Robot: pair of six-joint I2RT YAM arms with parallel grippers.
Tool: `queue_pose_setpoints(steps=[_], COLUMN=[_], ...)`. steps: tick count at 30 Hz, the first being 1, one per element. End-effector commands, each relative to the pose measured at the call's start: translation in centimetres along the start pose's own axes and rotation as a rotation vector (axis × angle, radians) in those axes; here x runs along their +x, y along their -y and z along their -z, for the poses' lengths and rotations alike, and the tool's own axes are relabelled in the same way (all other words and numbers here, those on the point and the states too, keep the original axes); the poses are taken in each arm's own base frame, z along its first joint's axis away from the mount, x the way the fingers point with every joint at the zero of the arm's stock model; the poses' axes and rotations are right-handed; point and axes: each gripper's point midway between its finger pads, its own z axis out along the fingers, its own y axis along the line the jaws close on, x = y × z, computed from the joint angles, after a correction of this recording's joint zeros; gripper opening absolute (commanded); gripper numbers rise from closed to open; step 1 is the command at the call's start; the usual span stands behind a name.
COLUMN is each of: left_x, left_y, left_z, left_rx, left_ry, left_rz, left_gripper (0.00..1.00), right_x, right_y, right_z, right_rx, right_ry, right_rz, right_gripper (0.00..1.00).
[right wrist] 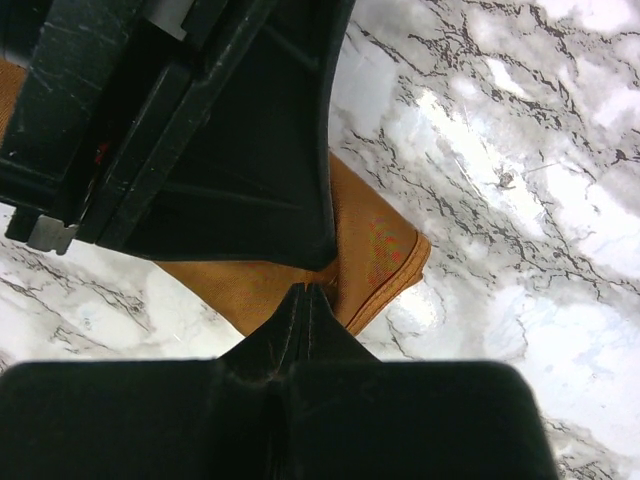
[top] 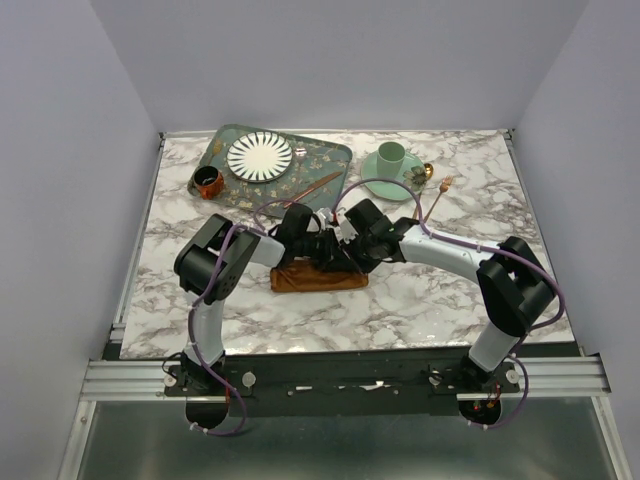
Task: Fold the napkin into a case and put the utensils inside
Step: Stuff the top corner of the smaller-rectangle-folded napkin into the folded napkin.
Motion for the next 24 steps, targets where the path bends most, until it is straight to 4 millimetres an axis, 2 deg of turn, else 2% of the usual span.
queue_pose_setpoints(steps=[1,2,5,9,16,19,20,22,24], left_x=[0.8,0.6,1.0,1.8,1.6,1.1,0.9,0.7,0.8], left_y=[-1.7,-0.8,-0.1,0.8,3.1,3.4,3.6,3.7,3.9], left_z=[0.4,0.9,2.2,3.6,6.0,7.2,8.0,8.5,9.3], left_rx=[-0.056,-0.032,-0.007,0.026,0.082,0.088,0.091,0.086,0.087], left_ry=[0.009,0.021,0.016,-0.011,0.034,0.071,0.093,0.114,0.13], left_rz=[0.012,-0.016,-0.044,-0.082,-0.14,-0.131,-0.127,-0.106,-0.104], left_gripper=[0.31,0.31,0.32,0.38,0.46,0.47,0.47,0.55,0.56], right_x=[-0.1,-0.1,0.2,-0.2,-2.5,-3.2,-3.3,-3.1,-2.6], right_y=[0.7,0.7,1.0,0.0,-0.9,-0.9,-0.8,-0.1,0.2], right_z=[0.1,0.0,-0.1,0.5,3.3,4.3,4.4,4.0,3.4], right_rx=[0.035,0.037,0.051,-0.009,-0.077,-0.106,-0.107,-0.087,-0.095], right_ry=[0.013,0.011,0.003,0.024,0.124,0.159,0.161,0.138,0.109], right_rz=[-0.014,-0.014,-0.013,-0.017,-0.017,-0.028,-0.027,-0.028,-0.027], right_gripper=[0.01,0.01,0.01,0.01,0.01,0.1,0.19,0.23,0.25])
